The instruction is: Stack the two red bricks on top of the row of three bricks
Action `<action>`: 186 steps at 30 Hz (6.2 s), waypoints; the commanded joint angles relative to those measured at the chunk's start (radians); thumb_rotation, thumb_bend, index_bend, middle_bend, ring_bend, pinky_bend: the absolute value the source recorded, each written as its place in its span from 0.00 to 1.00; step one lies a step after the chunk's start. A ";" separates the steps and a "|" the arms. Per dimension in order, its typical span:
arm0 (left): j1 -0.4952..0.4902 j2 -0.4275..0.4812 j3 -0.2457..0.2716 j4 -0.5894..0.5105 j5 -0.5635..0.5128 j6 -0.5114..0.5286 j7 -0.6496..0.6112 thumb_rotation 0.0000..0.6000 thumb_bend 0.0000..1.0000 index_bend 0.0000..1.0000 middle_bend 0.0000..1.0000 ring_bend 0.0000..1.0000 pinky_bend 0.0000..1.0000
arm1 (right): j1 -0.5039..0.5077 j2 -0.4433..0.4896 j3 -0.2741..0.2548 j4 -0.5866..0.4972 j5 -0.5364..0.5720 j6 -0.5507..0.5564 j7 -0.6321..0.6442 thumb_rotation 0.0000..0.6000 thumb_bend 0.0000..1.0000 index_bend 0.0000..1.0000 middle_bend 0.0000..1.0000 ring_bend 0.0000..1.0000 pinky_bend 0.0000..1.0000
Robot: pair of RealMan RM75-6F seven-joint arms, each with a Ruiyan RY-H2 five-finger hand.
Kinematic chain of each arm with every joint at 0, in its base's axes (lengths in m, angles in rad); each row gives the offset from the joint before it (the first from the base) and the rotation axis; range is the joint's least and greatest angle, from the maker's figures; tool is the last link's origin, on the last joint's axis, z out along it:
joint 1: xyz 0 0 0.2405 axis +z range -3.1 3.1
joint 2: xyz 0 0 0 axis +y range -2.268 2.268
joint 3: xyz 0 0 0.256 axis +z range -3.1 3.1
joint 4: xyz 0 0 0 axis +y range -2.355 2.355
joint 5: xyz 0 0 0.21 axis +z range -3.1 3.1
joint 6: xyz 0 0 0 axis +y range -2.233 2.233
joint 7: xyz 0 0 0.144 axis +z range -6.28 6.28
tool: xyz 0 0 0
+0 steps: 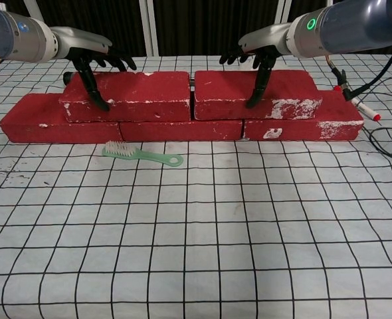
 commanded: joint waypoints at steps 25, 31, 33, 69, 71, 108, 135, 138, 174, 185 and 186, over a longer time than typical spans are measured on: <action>-0.016 0.033 0.024 -0.035 -0.063 0.007 0.025 1.00 0.00 0.04 0.09 0.00 0.00 | -0.009 0.002 0.006 -0.004 -0.014 0.002 0.008 1.00 0.00 0.00 0.00 0.00 0.11; -0.008 0.060 0.019 -0.077 -0.062 0.034 0.024 1.00 0.00 0.05 0.09 0.00 0.00 | -0.010 0.010 0.014 -0.025 -0.016 0.012 0.010 1.00 0.00 0.00 0.00 0.00 0.11; -0.004 0.071 0.018 -0.093 -0.060 0.043 0.025 1.00 0.00 0.04 0.09 0.00 0.00 | -0.011 0.015 0.016 -0.034 -0.015 0.016 0.010 1.00 0.00 0.00 0.00 0.00 0.11; 0.221 0.358 0.140 -0.303 0.126 0.111 0.023 1.00 0.00 0.16 0.09 0.00 0.00 | -0.172 0.237 0.031 -0.318 -0.056 0.215 0.024 1.00 0.00 0.00 0.00 0.00 0.11; 0.221 0.343 0.143 -0.296 0.126 0.099 0.024 1.00 0.00 0.14 0.09 0.00 0.00 | -0.179 0.239 0.032 -0.319 -0.063 0.220 0.028 1.00 0.00 0.00 0.00 0.00 0.11; 0.225 0.222 0.106 -0.231 0.166 0.058 -0.009 1.00 0.00 0.06 0.10 0.00 0.00 | -0.237 0.249 0.052 -0.286 -0.099 0.196 0.039 1.00 0.00 0.00 0.00 0.00 0.11; 0.223 0.225 0.096 -0.263 0.169 0.075 0.006 1.00 0.00 0.05 0.10 0.00 0.00 | -0.257 0.251 0.064 -0.272 -0.114 0.180 0.048 1.00 0.00 0.00 0.00 0.00 0.11; 0.223 0.224 0.096 -0.264 0.168 0.076 0.008 1.00 0.00 0.05 0.10 0.00 0.00 | -0.259 0.253 0.065 -0.273 -0.116 0.179 0.049 1.00 0.00 0.00 0.00 0.00 0.11; 0.361 0.453 0.083 -0.515 0.197 0.406 0.013 1.00 0.00 0.09 0.10 0.00 0.00 | -0.416 0.410 0.083 -0.494 -0.243 0.413 0.088 1.00 0.00 0.00 0.00 0.00 0.11; 0.609 0.520 0.145 -0.614 0.421 0.764 -0.049 1.00 0.00 0.09 0.10 0.00 0.00 | -0.738 0.505 -0.078 -0.758 -0.555 0.884 0.013 1.00 0.00 0.00 0.00 0.00 0.11; 0.636 0.517 0.154 -0.612 0.443 0.799 -0.061 1.00 0.00 0.09 0.10 0.00 0.00 | -0.768 0.499 -0.097 -0.764 -0.591 0.928 -0.004 1.00 0.00 0.00 0.00 0.00 0.11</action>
